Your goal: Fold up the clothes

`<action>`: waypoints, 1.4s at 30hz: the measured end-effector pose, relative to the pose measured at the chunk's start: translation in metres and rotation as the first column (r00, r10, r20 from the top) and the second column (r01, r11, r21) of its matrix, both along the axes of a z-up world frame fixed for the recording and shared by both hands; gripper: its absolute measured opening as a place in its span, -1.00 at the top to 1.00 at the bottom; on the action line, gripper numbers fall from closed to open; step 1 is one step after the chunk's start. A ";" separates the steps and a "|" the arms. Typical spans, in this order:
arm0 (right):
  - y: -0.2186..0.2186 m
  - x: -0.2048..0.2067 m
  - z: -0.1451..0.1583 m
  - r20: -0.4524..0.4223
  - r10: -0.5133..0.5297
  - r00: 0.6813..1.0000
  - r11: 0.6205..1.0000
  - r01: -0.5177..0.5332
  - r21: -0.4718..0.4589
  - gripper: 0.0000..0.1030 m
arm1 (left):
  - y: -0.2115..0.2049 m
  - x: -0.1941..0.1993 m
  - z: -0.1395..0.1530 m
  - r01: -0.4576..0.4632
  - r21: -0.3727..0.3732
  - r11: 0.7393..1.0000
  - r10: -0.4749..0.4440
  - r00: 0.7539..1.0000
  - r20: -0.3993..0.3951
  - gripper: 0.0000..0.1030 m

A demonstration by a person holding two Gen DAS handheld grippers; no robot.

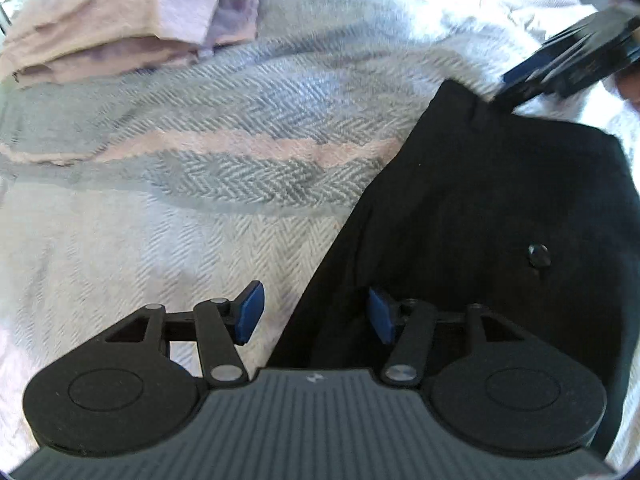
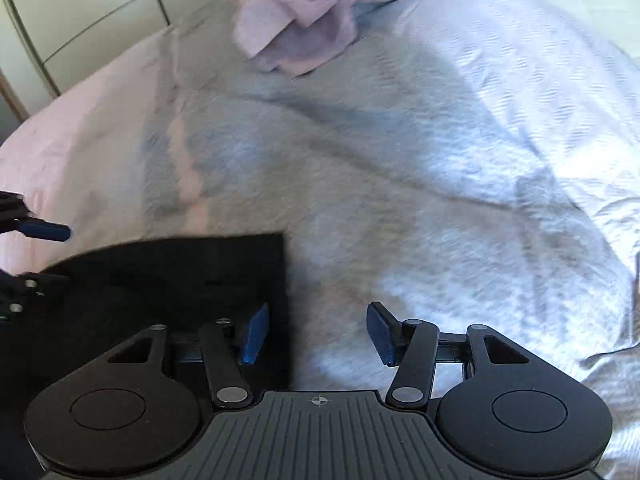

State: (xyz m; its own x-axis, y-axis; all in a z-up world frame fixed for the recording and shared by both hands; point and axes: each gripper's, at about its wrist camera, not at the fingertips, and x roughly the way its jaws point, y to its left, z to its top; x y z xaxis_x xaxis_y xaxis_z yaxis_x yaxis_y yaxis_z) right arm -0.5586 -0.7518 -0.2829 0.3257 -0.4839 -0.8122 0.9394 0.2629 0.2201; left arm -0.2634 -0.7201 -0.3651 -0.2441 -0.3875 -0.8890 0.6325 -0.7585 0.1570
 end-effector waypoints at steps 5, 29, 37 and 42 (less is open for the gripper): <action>0.048 -0.040 0.035 0.177 -0.123 0.976 0.992 0.126 -0.005 -0.03 | 0.015 -0.013 0.023 0.071 -0.014 0.997 -0.072 0.997 -0.041 0.08; 0.109 -0.057 -0.004 0.574 -0.404 0.713 0.913 0.274 0.302 0.60 | 0.040 -0.074 0.005 0.203 0.092 0.975 -0.198 0.979 -0.054 0.15; 0.094 -0.053 -0.016 0.392 -0.351 0.850 0.918 0.229 0.323 0.22 | 0.060 -0.018 0.024 0.073 0.068 0.995 -0.072 0.997 -0.017 0.15; 0.106 -0.036 0.023 0.227 -0.260 0.939 0.952 0.209 0.224 0.15 | 0.101 0.063 0.052 -0.131 0.050 0.990 0.130 0.991 0.022 0.14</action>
